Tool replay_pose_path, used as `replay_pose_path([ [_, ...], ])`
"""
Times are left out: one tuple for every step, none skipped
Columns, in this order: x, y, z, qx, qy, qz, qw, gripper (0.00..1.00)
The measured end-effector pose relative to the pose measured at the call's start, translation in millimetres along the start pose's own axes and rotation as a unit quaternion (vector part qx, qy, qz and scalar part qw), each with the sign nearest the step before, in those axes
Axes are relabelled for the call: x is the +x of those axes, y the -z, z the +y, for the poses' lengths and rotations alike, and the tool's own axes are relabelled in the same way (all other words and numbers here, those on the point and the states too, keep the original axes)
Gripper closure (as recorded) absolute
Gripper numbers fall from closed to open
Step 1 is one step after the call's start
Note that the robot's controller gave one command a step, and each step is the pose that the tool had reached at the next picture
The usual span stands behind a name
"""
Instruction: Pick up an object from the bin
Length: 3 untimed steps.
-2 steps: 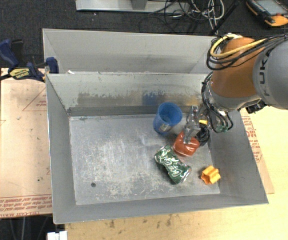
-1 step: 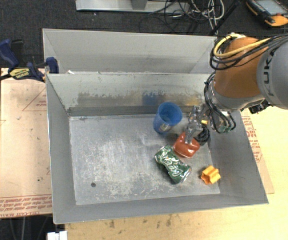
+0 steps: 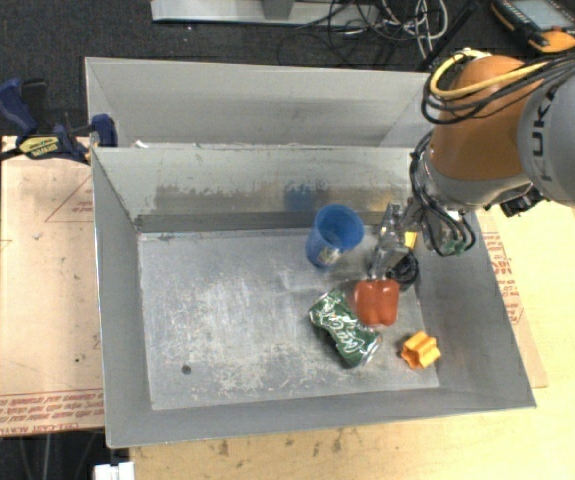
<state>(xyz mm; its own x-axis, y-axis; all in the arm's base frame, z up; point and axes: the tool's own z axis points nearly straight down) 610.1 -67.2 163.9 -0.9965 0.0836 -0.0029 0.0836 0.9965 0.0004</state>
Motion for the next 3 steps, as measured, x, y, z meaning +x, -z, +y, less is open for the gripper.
replay_pose_path([
  [-0.8, -29, -2, -0.001, -0.007, -0.0070, 0.9999, 1.00],
  [0.2, -48, 0, -0.001, -0.008, -0.0046, 1.0000, 1.00],
  [-1.2, 5, -2, 0.000, 0.020, 0.0025, 0.9998, 1.00],
])
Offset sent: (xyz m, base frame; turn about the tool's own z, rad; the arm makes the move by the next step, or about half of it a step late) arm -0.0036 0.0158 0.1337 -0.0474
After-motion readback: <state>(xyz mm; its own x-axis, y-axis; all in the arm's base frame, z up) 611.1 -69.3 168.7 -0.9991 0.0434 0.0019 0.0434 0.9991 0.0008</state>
